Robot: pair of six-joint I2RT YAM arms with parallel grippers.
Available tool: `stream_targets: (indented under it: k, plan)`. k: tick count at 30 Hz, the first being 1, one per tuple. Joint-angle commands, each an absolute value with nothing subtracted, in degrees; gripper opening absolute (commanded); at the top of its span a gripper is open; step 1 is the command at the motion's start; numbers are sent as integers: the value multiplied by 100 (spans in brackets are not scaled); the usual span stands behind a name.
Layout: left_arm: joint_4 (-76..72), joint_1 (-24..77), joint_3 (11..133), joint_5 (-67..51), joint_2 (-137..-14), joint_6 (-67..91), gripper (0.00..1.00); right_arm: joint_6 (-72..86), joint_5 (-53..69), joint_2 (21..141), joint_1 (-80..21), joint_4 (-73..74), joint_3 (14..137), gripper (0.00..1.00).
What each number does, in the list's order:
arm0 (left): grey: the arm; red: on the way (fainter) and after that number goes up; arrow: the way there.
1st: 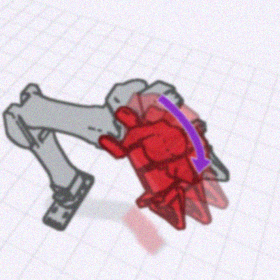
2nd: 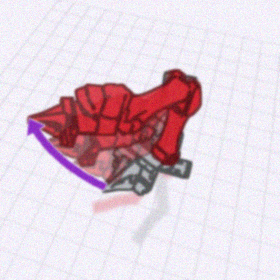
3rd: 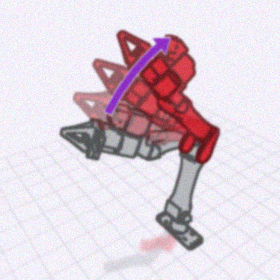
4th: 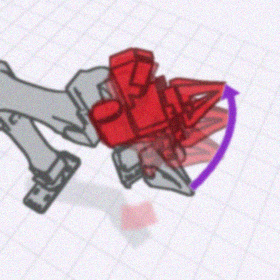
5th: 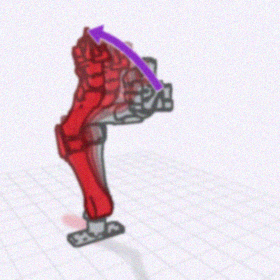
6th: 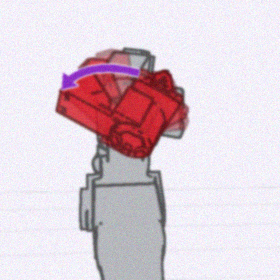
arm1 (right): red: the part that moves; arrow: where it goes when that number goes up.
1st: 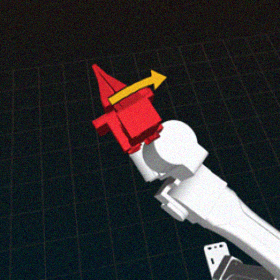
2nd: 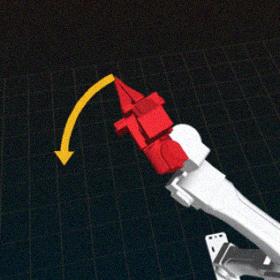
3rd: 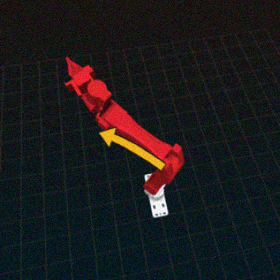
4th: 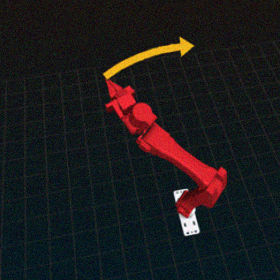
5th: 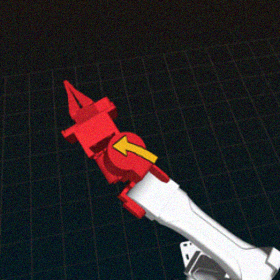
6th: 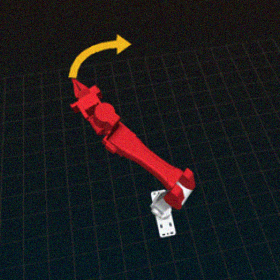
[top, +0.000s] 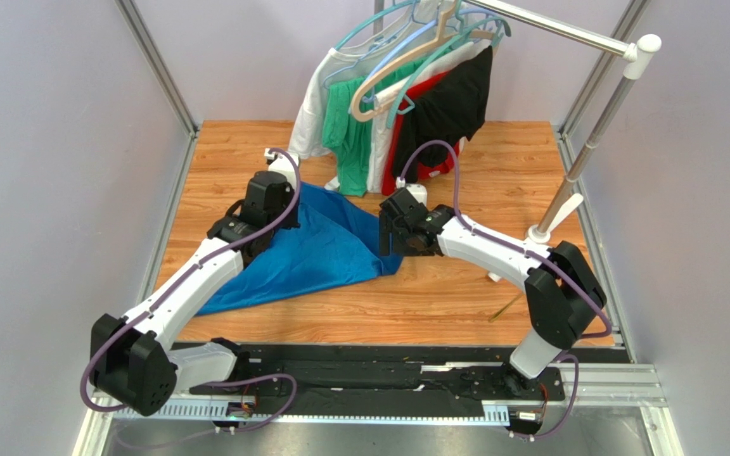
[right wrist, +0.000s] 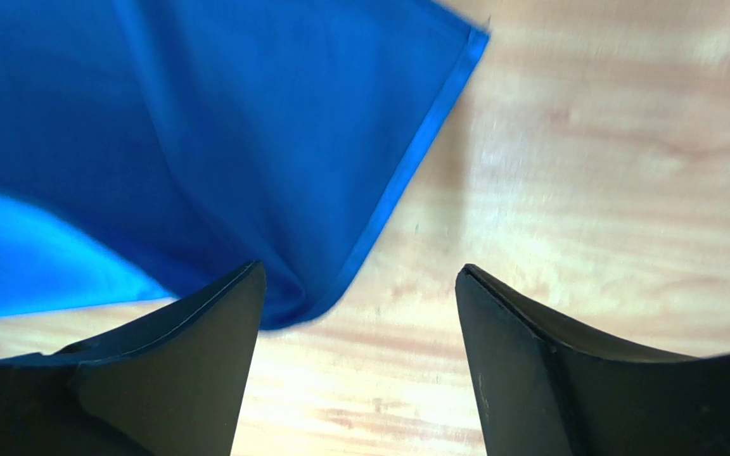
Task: Fold the napkin, place the utensils inside, and roll it up
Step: Fold the napkin
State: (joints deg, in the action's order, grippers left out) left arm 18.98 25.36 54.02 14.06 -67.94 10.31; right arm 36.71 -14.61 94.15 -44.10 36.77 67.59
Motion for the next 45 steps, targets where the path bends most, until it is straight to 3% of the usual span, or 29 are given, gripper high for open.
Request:
stream_targets:
  k: [1, 21, 29, 31, 33, 45]
  plan:
    - [1881, 2312, 5634, 1178, -6987, 756, 0, 3305, -1450, 9859, -4158, 3095, 7101, 76]
    - [1758, 1916, 5757, 1380, -7550, 589, 0, 3050, -1591, 11188, -3445, 2734, 7603, 60]
    - [1775, 1916, 5731, 1406, -7418, 615, 0, 2980, -1564, 11224, -3358, 2707, 7497, 36]
    - [1775, 1916, 5722, 1406, -7357, 607, 0, 2971, -1573, 11206, -3331, 2742, 7462, 23]
    - [1775, 1916, 5704, 1389, -7321, 606, 0, 2988, -1626, 11153, -3322, 2768, 7418, 17]
    - [1731, 1916, 5757, 1178, -7312, 501, 0, 2936, -1977, 10986, -3120, 2909, 7400, 17]
